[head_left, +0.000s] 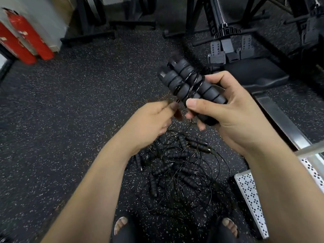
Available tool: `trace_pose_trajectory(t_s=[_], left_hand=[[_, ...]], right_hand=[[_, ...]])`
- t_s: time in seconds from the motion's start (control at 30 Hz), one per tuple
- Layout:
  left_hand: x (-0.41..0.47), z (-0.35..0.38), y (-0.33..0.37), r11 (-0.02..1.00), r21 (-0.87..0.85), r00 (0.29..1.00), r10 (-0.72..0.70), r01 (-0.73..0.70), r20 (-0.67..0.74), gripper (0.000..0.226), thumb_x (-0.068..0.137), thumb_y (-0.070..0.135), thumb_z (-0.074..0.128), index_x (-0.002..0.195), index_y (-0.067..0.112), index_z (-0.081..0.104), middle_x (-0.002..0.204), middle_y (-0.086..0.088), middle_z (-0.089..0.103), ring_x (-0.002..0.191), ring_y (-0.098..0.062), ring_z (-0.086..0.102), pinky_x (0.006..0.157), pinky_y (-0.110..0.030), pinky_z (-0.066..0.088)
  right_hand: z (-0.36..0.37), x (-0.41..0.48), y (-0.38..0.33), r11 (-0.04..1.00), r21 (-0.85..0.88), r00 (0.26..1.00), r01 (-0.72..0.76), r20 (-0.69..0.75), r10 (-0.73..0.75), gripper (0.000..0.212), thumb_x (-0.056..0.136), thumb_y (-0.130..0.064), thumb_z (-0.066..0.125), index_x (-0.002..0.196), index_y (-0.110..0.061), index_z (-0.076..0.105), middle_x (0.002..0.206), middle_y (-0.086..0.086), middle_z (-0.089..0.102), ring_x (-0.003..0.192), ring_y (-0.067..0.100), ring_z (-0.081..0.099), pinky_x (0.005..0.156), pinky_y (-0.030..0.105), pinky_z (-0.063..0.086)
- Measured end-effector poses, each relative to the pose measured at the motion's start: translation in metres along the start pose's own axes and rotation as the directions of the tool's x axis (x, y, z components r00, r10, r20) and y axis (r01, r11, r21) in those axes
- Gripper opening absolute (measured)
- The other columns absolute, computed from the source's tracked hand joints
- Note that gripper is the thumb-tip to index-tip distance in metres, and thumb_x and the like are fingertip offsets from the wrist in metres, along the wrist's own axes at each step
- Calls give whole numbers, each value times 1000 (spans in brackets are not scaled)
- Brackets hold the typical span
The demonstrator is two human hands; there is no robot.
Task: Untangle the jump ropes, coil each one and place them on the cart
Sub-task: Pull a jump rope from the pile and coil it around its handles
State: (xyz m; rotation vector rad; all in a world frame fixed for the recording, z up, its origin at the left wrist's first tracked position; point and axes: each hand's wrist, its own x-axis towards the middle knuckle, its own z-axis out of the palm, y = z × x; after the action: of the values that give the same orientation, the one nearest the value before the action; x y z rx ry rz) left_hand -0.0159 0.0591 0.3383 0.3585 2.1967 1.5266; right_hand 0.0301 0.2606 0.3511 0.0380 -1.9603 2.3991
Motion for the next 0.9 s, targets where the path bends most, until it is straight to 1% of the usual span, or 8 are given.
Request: trace_pose_trajectory(t_s=[0.13,0.3,0.37,0.43,0.53,0.67,0.77,0.9], left_hand=[[1,2,-4,989,148,999,-36,30,41,43,113,38,52,91,2,58,64,7,41,58,-15,38,61,-32,36],[-7,0,8,937,348,994,-69,37,82,30,109,46,57,90,29,73,59,5,57,55,-12,51,62,-31,43],[-9,-4,10,942,334,997,-33,5,77,30,107,45,60,88,27,75,58,4,57,51,-9,47,56,-28,38],[-10,-8,10,950,311,998,14,-32,60,31,105,43,64,83,24,75,56,2,53,50,-13,42,54,-29,33],[-8,-13,6,959,269,996,81,-88,36,30,99,44,74,79,21,75,59,-5,58,54,-14,47,59,-31,36],[-9,-18,6,968,205,987,127,-145,100,27,83,43,88,79,20,76,77,-8,74,69,-18,64,70,-30,50],[-9,-19,3,983,65,975,160,-171,152,24,75,40,88,77,19,75,73,5,72,70,-7,62,70,-21,49],[-5,-25,-4,980,-136,978,165,-148,130,26,84,39,90,77,20,73,71,-1,62,61,-11,50,57,-23,41]], right_hand=[[-2,4,16,978,-202,994,45,-92,-65,44,91,-5,85,111,-26,53,102,7,74,78,29,76,58,40,56],[-12,9,27,856,-516,980,-19,-180,-86,45,88,-25,90,113,-34,53,105,-3,73,74,28,77,63,52,64],[-17,10,27,766,-638,984,-78,-171,-43,47,88,-28,90,116,-32,53,105,-7,72,68,22,76,67,51,65],[-19,9,25,700,-698,988,-150,-125,88,46,87,-25,91,116,-30,55,100,-6,74,66,25,76,67,52,65],[-18,6,18,664,-699,927,-266,5,376,45,85,-10,92,113,-22,59,82,4,80,68,30,78,61,47,66],[-15,-6,3,692,-654,736,-307,297,608,44,86,-6,90,117,-10,58,85,11,79,75,27,75,52,32,57],[-16,-11,-14,778,-538,670,-325,450,591,50,86,-6,89,124,-3,58,98,23,76,80,28,75,52,29,54],[-17,-16,-22,888,-334,714,-315,533,454,43,84,0,85,119,-9,62,89,19,75,75,27,72,48,25,50]])
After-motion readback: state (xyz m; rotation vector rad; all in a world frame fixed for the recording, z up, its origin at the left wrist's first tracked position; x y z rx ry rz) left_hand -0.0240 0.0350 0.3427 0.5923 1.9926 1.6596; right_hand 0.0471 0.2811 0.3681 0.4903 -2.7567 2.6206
